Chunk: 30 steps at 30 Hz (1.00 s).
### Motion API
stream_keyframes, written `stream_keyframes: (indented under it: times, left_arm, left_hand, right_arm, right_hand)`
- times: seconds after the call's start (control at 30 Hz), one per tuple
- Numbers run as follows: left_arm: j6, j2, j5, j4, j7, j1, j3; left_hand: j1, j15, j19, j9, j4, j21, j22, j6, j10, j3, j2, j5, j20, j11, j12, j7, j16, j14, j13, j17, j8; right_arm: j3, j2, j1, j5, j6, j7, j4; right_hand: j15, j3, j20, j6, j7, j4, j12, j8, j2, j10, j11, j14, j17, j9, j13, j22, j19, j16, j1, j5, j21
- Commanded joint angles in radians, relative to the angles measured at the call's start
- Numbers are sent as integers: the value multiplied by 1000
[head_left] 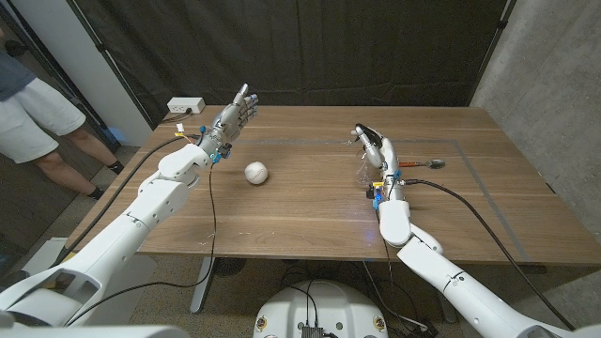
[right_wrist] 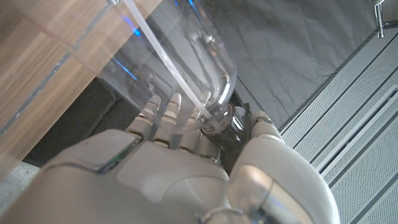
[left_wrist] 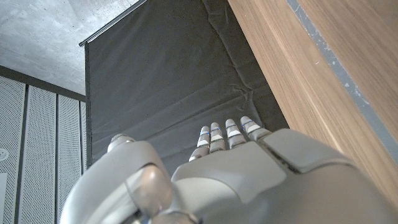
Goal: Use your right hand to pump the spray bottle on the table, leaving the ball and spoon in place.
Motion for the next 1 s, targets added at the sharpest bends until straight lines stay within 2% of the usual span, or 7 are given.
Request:
stream_keyframes:
  times: [0.03, 0.23, 0.33, 0.4, 0.63, 0.7, 1.0]
  left_arm:
    - [-1, -4, -2, 7, 3, -1, -1]
    - [2, -5, -4, 8, 7, 0, -2]
    - [2, -5, -3, 8, 9, 1, -3]
    - [2, -5, -5, 7, 10, 3, -5]
    - [5, -3, -7, 3, 14, 8, -6]
    - [6, -2, -7, 1, 15, 9, -7]
    - [8, 3, -8, -4, 19, 15, -10]
  left_hand:
    - [-1, 5, -4, 4, 0, 0, 3, 7, 6, 5, 4, 0, 6, -1, -2, 2, -1, 2, 5, 3, -7]
    - [1, 5, -6, 4, 0, 0, 4, 8, 5, 5, 5, -2, 8, -5, -3, 2, -1, 2, 5, 3, -7]
    - [2, 5, -6, 4, 0, 0, 4, 7, 6, 5, 6, -2, 8, -3, -3, 0, -1, 2, 5, 4, -8]
    - [2, 5, -6, 4, 0, 0, 4, 8, 6, 5, 6, -3, 9, -4, -3, 1, -1, 1, 5, 4, -7]
    - [3, 5, -7, 4, 1, 0, 4, 8, 7, 5, 7, -4, 11, -3, -3, 0, -1, 1, 5, 4, -8]
    - [3, 5, -7, 4, 1, 0, 4, 10, 6, 5, 7, -5, 12, -4, -4, 0, -1, 1, 5, 4, -7]
    - [5, 4, -8, 4, 1, 0, 4, 9, 7, 5, 9, -6, 12, -2, -3, 0, -1, 1, 5, 4, -8]
  right_arm:
    - [0, 12, 14, -10, -4, -47, 8]
    - [-6, 23, 22, -14, 11, -68, 30]
    - [-8, 30, 27, -13, 23, -76, 42]
    - [-9, 32, 30, -15, 30, -81, 48]
    - [-13, 41, 39, -21, 55, -97, 70]
    - [-14, 43, 42, -19, 66, -97, 78]
    - [-22, 55, 59, -21, 142, -109, 133]
  right_hand:
    - [-19, 154, 0, 59, -42, 158, 7, 30, 31, 10, 13, 14, 16, 36, 11, 2, 17, 17, 34, -8, 12]
    - [-36, 183, -5, 57, -37, 183, 24, 89, 31, 25, 11, 60, 40, 103, 34, 3, 57, 46, 38, -11, 29]
    - [-50, 199, -12, 50, -38, 192, 48, 135, 30, 56, 14, 97, 57, 153, 56, 4, 83, 68, 41, -13, 39]
    - [-61, 209, -14, 46, -42, 196, 65, 176, 28, 72, 10, 124, 74, 197, 76, 5, 95, 86, 42, -15, 43]
    - [-91, 235, -25, 1, -61, 212, 146, 365, 26, 106, -7, 199, 160, 406, 190, 13, 155, 149, 21, -21, 70]
    - [-98, 236, -33, -16, -76, 216, 161, 398, 25, 105, -13, 210, 179, 448, 214, 15, 164, 160, 10, -22, 75]
    - [-131, 241, -50, -102, -94, 211, 271, 602, 24, 111, -28, 291, 299, 710, 384, 29, 249, 245, -42, -23, 120]
